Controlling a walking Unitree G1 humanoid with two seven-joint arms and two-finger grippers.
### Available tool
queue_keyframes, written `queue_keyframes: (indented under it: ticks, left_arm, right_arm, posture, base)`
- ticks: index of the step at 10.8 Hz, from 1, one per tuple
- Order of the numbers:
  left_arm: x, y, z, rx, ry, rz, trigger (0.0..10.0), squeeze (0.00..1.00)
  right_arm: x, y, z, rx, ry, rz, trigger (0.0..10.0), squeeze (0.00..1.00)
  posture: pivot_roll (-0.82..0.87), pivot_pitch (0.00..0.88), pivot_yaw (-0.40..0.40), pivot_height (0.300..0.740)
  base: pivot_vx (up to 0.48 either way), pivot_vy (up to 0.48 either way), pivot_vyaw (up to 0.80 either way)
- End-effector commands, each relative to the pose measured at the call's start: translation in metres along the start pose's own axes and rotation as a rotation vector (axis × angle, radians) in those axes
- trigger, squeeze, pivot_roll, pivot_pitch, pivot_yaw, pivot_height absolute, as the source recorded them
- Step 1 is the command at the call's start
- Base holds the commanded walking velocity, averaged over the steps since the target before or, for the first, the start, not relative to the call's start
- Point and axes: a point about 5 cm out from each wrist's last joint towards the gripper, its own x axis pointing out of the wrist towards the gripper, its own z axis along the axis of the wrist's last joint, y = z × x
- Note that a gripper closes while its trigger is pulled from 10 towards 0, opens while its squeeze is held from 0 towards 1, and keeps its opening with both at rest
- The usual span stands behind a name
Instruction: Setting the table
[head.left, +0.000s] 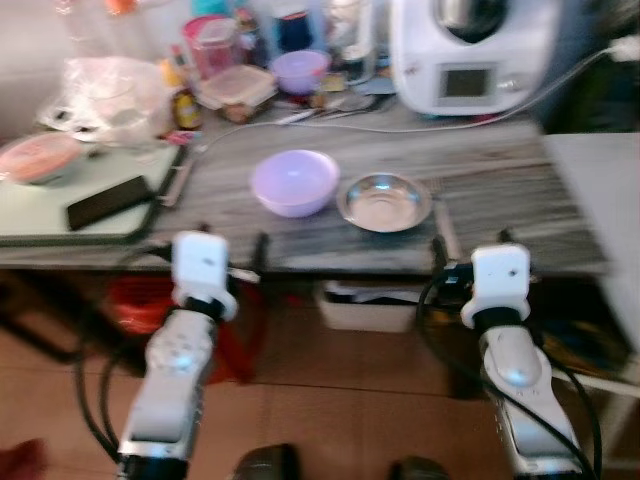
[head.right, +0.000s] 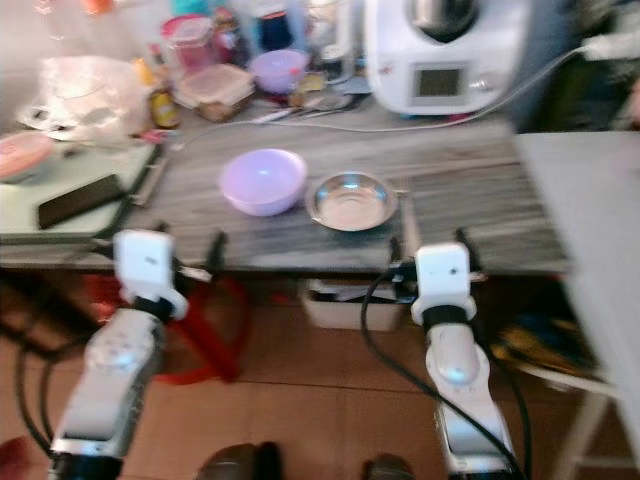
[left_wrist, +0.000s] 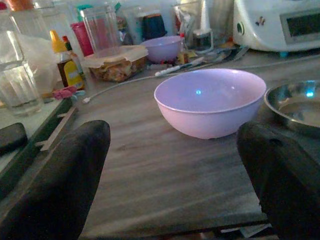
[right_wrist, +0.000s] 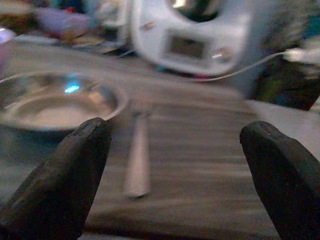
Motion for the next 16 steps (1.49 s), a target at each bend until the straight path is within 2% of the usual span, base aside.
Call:
queue_keyframes:
  ticks: [1,2,4,5,6,10,12,14,15,16]
  left_arm:
    - [-0.005,0.004,0.000,0.007,-0.006,0.026,10.0,0.00]
    - [-0.011,0.003,-0.003,-0.001,0.003,0.023,10.0,0.00]
    - [-0.022,0.000,-0.014,-0.033,0.048,0.034,10.0,0.00]
    - [-0.024,-0.004,-0.018,-0.046,0.065,0.030,10.0,0.00]
    - [-0.025,-0.009,-0.020,-0.056,0.076,0.023,10.0,0.00]
    - [-0.025,-0.007,-0.017,-0.030,0.067,0.014,10.0,0.00]
    - [-0.020,-0.008,-0.016,-0.024,0.060,0.010,10.0,0.00]
    - [-0.018,-0.009,-0.010,-0.026,0.038,0.010,10.0,0.00]
    - [-0.021,-0.008,-0.007,-0.036,0.026,-0.014,10.0,0.00]
    - [-0.021,-0.008,-0.005,-0.034,0.019,-0.020,10.0,0.00]
  right_arm:
    - [0.005,0.008,0.001,0.019,-0.005,0.018,10.0,0.00]
    - [0.007,0.012,0.003,0.006,-0.022,0.059,10.0,0.00]
    - [0.017,0.001,0.007,0.027,-0.010,0.022,10.0,0.00]
    - [0.024,0.002,0.011,0.004,-0.016,0.015,10.0,0.00]
    - [0.026,0.008,0.014,0.099,-0.019,0.045,10.0,0.00]
    - [0.023,0.018,0.002,0.208,0.011,0.094,10.0,0.00]
    - [0.029,0.020,0.001,0.168,0.006,0.075,10.0,0.00]
    - [0.035,0.023,0.003,0.134,0.005,0.065,10.0,0.00]
    - [0.034,0.028,0.004,0.177,0.004,0.076,10.0,0.00]
    - [0.035,0.028,0.006,0.164,-0.006,0.073,10.0,0.00]
  posture:
    - [-0.02,0.073,0.075,0.740]
    - [-0.02,0.090,0.078,0.740]
    - [-0.04,0.080,0.064,0.740]
    - [-0.05,0.064,0.063,0.740]
    - [-0.05,0.057,0.064,0.740]
    - [0.01,0.043,0.051,0.740]
    - [0.02,0.037,0.051,0.740]
    - [0.03,0.051,0.054,0.740]
    - [0.03,0.060,0.056,0.740]
    - [0.04,0.070,0.056,0.740]
  base:
    - [0.000,0.000,0.00]
    - [0.000,0.000,0.00]
    - [0.000,0.000,0.00]
    - [0.000,0.000,0.00]
    - [-0.315,0.000,0.00]
    - [-0.320,0.000,0.00]
    - [-0.324,0.000,0.00]
    - [0.000,0.000,0.00]
    - [0.000,0.000,0.00]
    - [0.000,0.000,0.00]
